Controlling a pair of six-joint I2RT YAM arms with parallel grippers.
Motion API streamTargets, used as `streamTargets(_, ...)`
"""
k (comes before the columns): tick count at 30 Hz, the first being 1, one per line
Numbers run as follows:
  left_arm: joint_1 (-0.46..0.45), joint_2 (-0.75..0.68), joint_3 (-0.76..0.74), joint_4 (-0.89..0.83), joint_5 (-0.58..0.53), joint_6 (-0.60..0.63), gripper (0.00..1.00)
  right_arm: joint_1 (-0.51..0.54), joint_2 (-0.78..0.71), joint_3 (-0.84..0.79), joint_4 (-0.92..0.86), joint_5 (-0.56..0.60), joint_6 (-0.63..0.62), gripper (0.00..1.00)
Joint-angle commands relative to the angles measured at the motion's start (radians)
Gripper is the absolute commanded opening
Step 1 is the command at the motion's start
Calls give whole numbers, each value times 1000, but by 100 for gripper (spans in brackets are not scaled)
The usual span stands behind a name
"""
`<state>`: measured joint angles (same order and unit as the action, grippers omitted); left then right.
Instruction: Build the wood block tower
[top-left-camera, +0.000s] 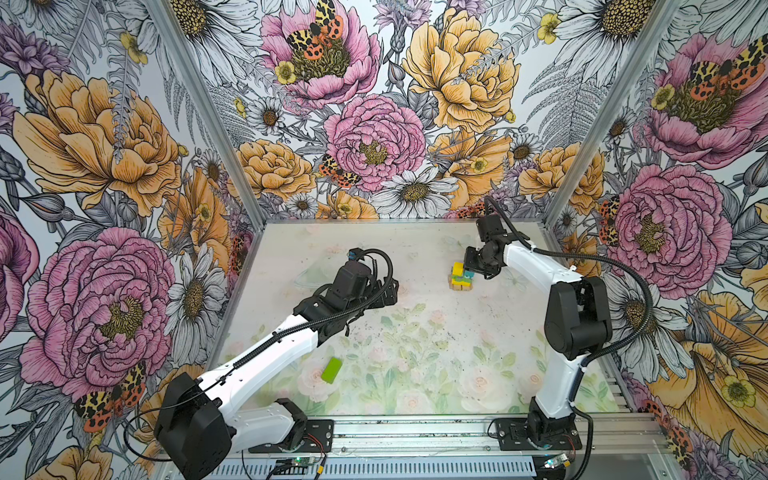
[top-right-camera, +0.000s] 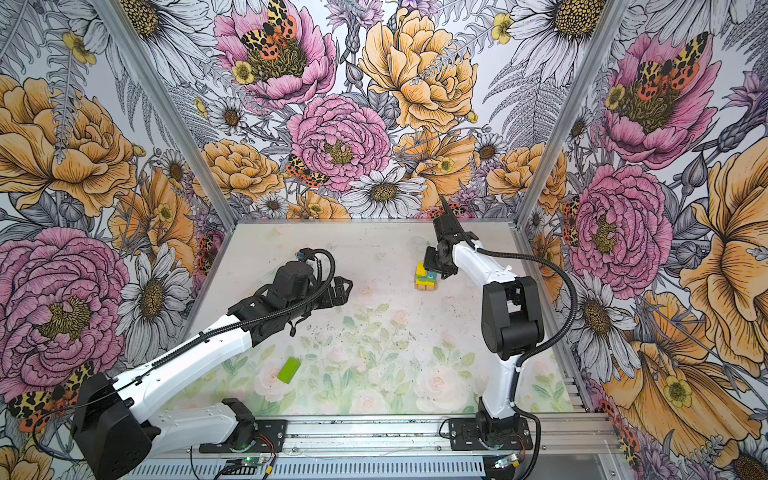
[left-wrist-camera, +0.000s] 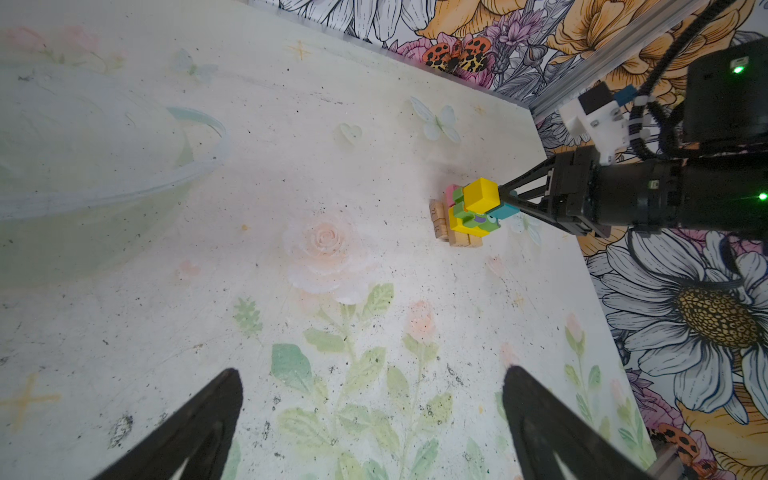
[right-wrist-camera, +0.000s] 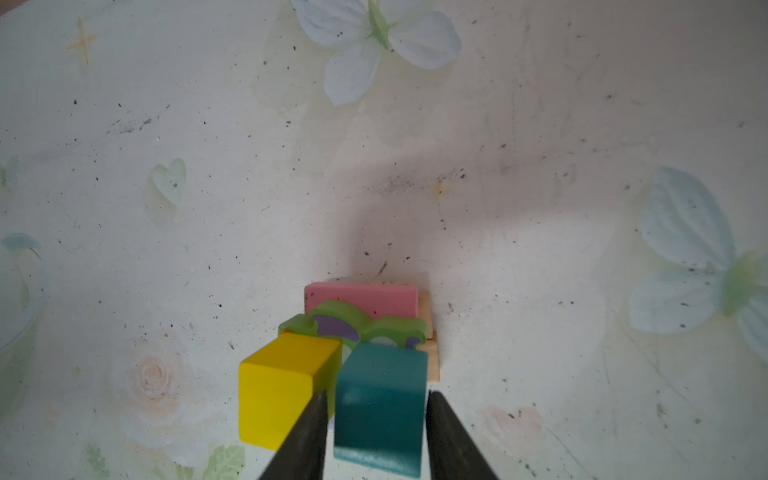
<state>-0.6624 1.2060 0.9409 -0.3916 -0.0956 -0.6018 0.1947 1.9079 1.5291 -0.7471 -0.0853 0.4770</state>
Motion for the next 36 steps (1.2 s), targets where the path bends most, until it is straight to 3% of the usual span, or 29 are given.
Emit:
streamTargets(1,10,-19,14,4,8,10,99,-5,11,30,15,-10,-2,43)
streamTargets(19,7,-23,35,-12,8,14,99,-18,-64,14,13,21,-8,47)
streamTargets(25,4,-38,33,-13,2,16,99,-8,-91,17,14,-12,0,76)
streamTargets(31,4,-67,17,-18,-10,17,99,17,-63,43,-26,17,33,85)
streamTargets(36,7,-99,-3,-21,-18,20,99,65,12,125,-99,77,44,86)
